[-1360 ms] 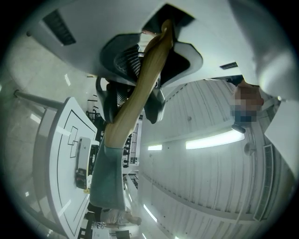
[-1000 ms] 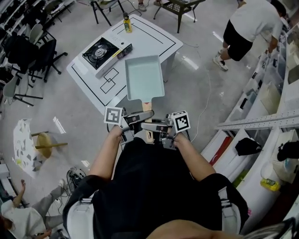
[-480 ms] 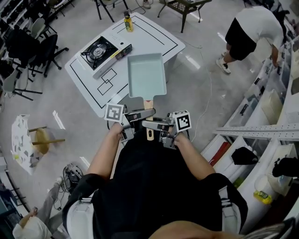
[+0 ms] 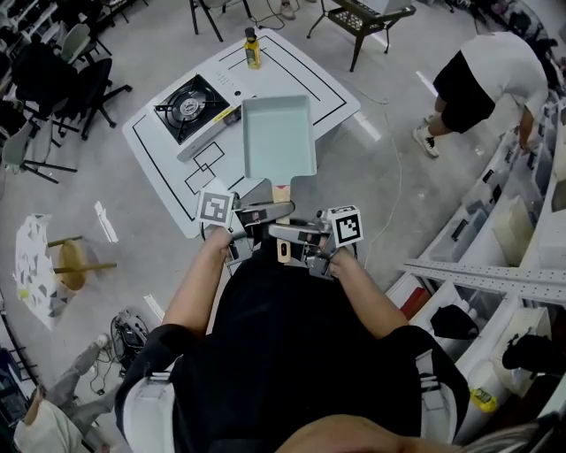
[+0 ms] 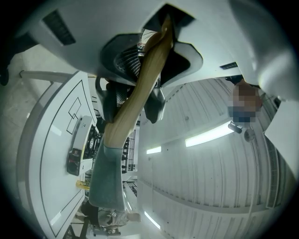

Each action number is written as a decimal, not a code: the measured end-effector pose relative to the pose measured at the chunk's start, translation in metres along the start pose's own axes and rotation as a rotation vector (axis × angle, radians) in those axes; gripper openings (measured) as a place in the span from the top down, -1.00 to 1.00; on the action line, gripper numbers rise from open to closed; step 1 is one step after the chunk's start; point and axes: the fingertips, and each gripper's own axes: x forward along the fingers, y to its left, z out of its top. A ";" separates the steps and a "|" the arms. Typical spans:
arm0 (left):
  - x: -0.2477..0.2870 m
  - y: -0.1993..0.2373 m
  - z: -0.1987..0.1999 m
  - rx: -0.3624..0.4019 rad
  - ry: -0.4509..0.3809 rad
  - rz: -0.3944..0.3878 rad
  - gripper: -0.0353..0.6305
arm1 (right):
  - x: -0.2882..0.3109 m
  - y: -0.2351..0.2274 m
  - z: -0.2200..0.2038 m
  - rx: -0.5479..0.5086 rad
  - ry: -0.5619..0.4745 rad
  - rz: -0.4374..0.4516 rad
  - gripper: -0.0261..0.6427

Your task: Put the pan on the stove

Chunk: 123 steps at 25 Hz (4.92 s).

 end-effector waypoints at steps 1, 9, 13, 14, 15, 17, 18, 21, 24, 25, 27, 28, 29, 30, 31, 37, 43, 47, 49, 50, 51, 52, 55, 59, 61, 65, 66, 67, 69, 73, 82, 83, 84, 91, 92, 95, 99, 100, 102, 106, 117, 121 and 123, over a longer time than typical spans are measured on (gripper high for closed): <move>-0.002 0.003 0.009 0.023 -0.001 0.005 0.39 | 0.003 -0.003 0.007 0.014 0.001 0.006 0.51; -0.031 0.024 0.093 0.074 -0.045 0.019 0.39 | 0.043 -0.038 0.074 0.023 0.071 0.002 0.51; -0.047 0.035 0.134 0.079 -0.084 0.017 0.39 | 0.064 -0.058 0.105 0.039 0.124 0.011 0.51; -0.050 0.037 0.141 0.084 -0.093 0.017 0.39 | 0.069 -0.062 0.110 0.044 0.135 0.013 0.51; -0.054 0.038 0.148 0.088 -0.104 0.013 0.39 | 0.074 -0.067 0.115 0.048 0.146 0.016 0.51; -0.067 0.045 0.166 0.084 -0.133 0.004 0.39 | 0.088 -0.077 0.128 0.052 0.170 0.019 0.51; -0.075 0.049 0.175 0.076 -0.152 0.001 0.39 | 0.096 -0.083 0.134 0.053 0.185 0.018 0.51; -0.095 0.063 0.194 0.047 -0.202 0.002 0.39 | 0.114 -0.099 0.147 0.066 0.233 0.019 0.50; -0.113 0.074 0.208 0.035 -0.242 -0.002 0.39 | 0.131 -0.113 0.155 0.072 0.273 0.022 0.50; -0.120 0.077 0.212 0.030 -0.256 -0.004 0.39 | 0.138 -0.117 0.156 0.074 0.288 0.022 0.50; -0.134 0.083 0.220 0.029 -0.286 -0.008 0.39 | 0.150 -0.126 0.158 0.075 0.320 0.024 0.50; -0.140 0.086 0.223 0.030 -0.301 -0.008 0.39 | 0.155 -0.131 0.160 0.076 0.338 0.026 0.50; -0.145 0.090 0.227 0.031 -0.316 -0.007 0.39 | 0.160 -0.137 0.161 0.080 0.354 0.029 0.50; -0.150 0.095 0.231 0.029 -0.333 -0.006 0.39 | 0.163 -0.142 0.162 0.091 0.369 0.033 0.50; -0.155 0.100 0.234 0.022 -0.352 -0.003 0.39 | 0.167 -0.148 0.163 0.107 0.383 0.037 0.50; -0.181 0.127 0.257 -0.031 -0.446 -0.005 0.39 | 0.189 -0.180 0.175 0.148 0.448 0.037 0.50; -0.213 0.166 0.272 -0.077 -0.548 0.013 0.39 | 0.210 -0.223 0.178 0.225 0.525 0.055 0.50; -0.218 0.178 0.273 -0.097 -0.572 0.020 0.39 | 0.211 -0.234 0.178 0.255 0.534 0.060 0.50; -0.218 0.179 0.270 -0.106 -0.585 0.027 0.39 | 0.209 -0.235 0.174 0.265 0.545 0.061 0.50; -0.218 0.182 0.269 -0.112 -0.589 0.028 0.39 | 0.209 -0.237 0.173 0.268 0.553 0.059 0.50; -0.219 0.187 0.269 -0.117 -0.593 0.029 0.39 | 0.209 -0.241 0.173 0.271 0.559 0.057 0.50; -0.220 0.191 0.270 -0.122 -0.596 0.029 0.39 | 0.209 -0.245 0.173 0.274 0.563 0.055 0.50; -0.220 0.195 0.271 -0.125 -0.601 0.027 0.39 | 0.208 -0.250 0.174 0.283 0.563 0.053 0.50; -0.220 0.196 0.270 -0.124 -0.599 0.030 0.39 | 0.208 -0.251 0.172 0.285 0.565 0.055 0.50; -0.219 0.197 0.269 -0.126 -0.599 0.029 0.39 | 0.206 -0.252 0.171 0.286 0.567 0.051 0.50; -0.218 0.198 0.269 -0.125 -0.593 0.021 0.39 | 0.205 -0.253 0.171 0.287 0.562 0.045 0.51; -0.218 0.198 0.268 -0.126 -0.593 0.021 0.39 | 0.206 -0.254 0.171 0.286 0.564 0.044 0.51; -0.218 0.199 0.268 -0.128 -0.591 0.024 0.39 | 0.205 -0.255 0.170 0.286 0.567 0.042 0.51; -0.218 0.202 0.267 -0.133 -0.587 0.029 0.39 | 0.205 -0.257 0.168 0.285 0.574 0.035 0.53; -0.217 0.203 0.266 -0.132 -0.587 0.026 0.38 | 0.204 -0.258 0.168 0.288 0.577 0.028 0.53; -0.216 0.202 0.262 -0.122 -0.587 -0.016 0.33 | 0.201 -0.255 0.168 0.374 0.599 0.049 0.55; -0.215 0.202 0.262 -0.124 -0.584 -0.016 0.27 | 0.200 -0.255 0.168 0.383 0.599 0.049 0.48; -0.214 0.201 0.261 -0.124 -0.577 -0.013 0.22 | 0.200 -0.255 0.169 0.390 0.596 0.048 0.41; -0.237 0.210 0.248 -0.138 -0.617 0.027 0.12 | 0.189 -0.262 0.204 0.415 0.453 0.024 0.33; -0.243 0.211 0.244 -0.144 -0.626 0.038 0.12 | 0.183 -0.265 0.211 0.405 0.429 0.009 0.33; -0.265 0.208 0.235 -0.148 -0.670 0.069 0.12 | 0.168 -0.268 0.236 0.313 0.347 -0.056 0.36; -0.295 0.180 0.233 -0.046 -0.751 0.112 0.17 | 0.156 -0.252 0.272 0.029 0.223 -0.153 0.72; -0.301 0.170 0.234 0.006 -0.768 0.139 0.26 | 0.153 -0.245 0.280 -0.049 0.188 -0.174 0.78; -0.313 0.151 0.238 0.138 -0.798 0.229 0.39 | 0.150 -0.225 0.296 -0.232 0.114 -0.206 0.80; -0.341 0.105 0.243 0.483 -0.869 0.499 0.75 | 0.144 -0.179 0.316 -0.635 -0.013 -0.307 0.81; -0.344 0.022 0.223 0.914 -0.989 0.917 0.82 | 0.123 -0.094 0.312 -1.284 -0.173 -0.616 0.82; -0.345 0.013 0.201 0.927 -1.045 0.970 0.82 | 0.099 -0.079 0.296 -1.366 -0.176 -0.676 0.83; -0.342 0.002 0.187 0.975 -1.054 1.012 0.82 | 0.083 -0.070 0.285 -1.375 -0.186 -0.690 0.83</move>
